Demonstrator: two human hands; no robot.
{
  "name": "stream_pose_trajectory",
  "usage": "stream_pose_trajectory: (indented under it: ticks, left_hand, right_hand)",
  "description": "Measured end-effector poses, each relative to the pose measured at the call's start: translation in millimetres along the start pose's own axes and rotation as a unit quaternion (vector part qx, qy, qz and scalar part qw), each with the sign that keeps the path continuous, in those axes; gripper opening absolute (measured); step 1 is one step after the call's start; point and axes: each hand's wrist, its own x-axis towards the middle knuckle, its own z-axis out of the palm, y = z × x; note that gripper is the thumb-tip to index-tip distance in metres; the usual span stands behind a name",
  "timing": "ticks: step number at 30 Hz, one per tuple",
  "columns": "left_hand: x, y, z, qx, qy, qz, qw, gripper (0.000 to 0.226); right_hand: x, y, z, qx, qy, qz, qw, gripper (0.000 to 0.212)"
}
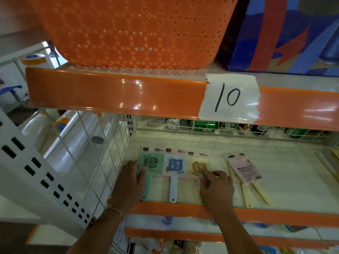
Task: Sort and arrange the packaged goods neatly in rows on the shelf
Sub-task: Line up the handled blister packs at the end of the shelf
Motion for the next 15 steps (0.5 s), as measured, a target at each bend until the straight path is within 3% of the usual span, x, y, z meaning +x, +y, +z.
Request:
stream_pose_trajectory:
  ticks: [5, 9, 15]
  left_hand:
    - [-0.6, -1.6, -0.1, 0.003, -0.001, -0.008, 1.000, 0.073]
    - [-0.7, -3.7, 0.2, 0.013, -0.003, -0.029, 0.999, 0.074]
    - [-1.6, -0.8, -1.8, 0.014, -0.009, -0.036, 0.999, 0.072]
  right_hand:
    - [12.2, -5.6, -3.8, 0.018, -0.012, -0.010, 1.000, 0.035]
    - [26.9, -13.8, -2.6, -0.043, -0.133, -0.046, 0.989, 0.040]
    - [18.4, -9.4, 6.1, -0.024, -0.123, -0.065, 0.990, 0.041]
